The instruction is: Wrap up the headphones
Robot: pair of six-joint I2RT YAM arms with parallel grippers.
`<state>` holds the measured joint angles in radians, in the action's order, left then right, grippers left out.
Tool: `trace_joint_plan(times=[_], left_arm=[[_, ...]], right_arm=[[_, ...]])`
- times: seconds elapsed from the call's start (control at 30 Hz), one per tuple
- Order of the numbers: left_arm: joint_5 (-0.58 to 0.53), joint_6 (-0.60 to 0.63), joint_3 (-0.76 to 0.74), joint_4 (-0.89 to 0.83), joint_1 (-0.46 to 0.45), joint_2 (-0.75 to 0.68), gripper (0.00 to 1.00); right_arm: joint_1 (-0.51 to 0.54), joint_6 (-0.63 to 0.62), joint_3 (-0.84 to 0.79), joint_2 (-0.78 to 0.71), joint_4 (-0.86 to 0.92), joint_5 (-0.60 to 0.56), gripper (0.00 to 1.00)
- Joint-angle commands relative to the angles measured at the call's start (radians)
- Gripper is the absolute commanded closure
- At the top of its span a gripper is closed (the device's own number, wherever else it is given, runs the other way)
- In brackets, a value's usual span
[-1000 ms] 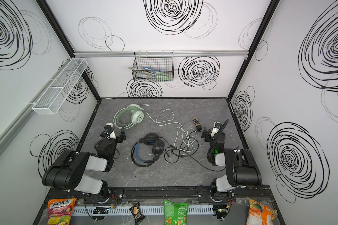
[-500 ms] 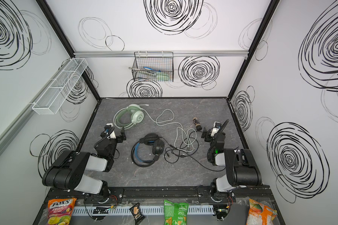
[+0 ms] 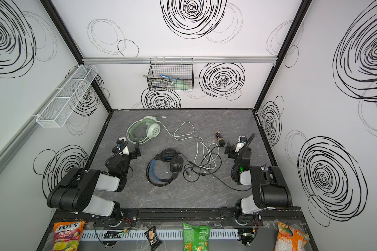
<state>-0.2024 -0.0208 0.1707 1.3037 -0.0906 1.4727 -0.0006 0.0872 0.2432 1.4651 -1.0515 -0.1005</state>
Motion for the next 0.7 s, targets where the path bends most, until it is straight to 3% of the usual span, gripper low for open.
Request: trace_joint_plan(times=[0.0, 0.03, 0.1, 0.2, 0.27, 0.33, 0.43, 0.53, 0.67], left_arm=[[-0.113, -0.011, 0.057, -0.18, -0.02, -0.149, 0.04], [-0.116, -0.025, 0.1, -0.339, -0.017, -0.214, 0.04], [-0.155, -0.058, 0.13, -0.481, -0.036, -0.316, 0.04], [-0.272, -0.255, 0.258, -0.89, -0.077, -0.445, 0.04], [-0.207, -0.39, 0.349, -1.122, -0.084, -0.495, 0.04], [-0.025, -0.5, 0.386, -1.248, -0.081, -0.552, 0.04], [0.15, -0.6, 0.439, -1.425, -0.115, -0.623, 0.04], [0.143, -0.636, 0.477, -1.557, -0.243, -0.695, 0.04], [0.126, -0.757, 0.487, -1.697, -0.365, -0.742, 0.04]], right_arm=[[-0.004, 0.02, -0.013, -0.089, -0.02, -0.053, 0.03], [-0.002, 0.02, -0.003, -0.133, 0.042, -0.079, 0.03], [0.0, 0.037, 0.022, -0.212, 0.152, -0.102, 0.03], [0.005, 0.063, 0.083, -0.339, 0.324, -0.128, 0.03], [0.007, 0.15, 0.149, -0.405, 0.477, -0.172, 0.03], [0.007, 0.224, 0.226, -0.455, 0.651, -0.186, 0.03], [0.017, 0.241, 0.301, -0.476, 0.819, -0.097, 0.03], [0.065, 0.225, 0.355, -0.48, 0.959, 0.016, 0.03], [0.253, 0.186, 0.374, -0.526, 1.106, -0.014, 0.03]])
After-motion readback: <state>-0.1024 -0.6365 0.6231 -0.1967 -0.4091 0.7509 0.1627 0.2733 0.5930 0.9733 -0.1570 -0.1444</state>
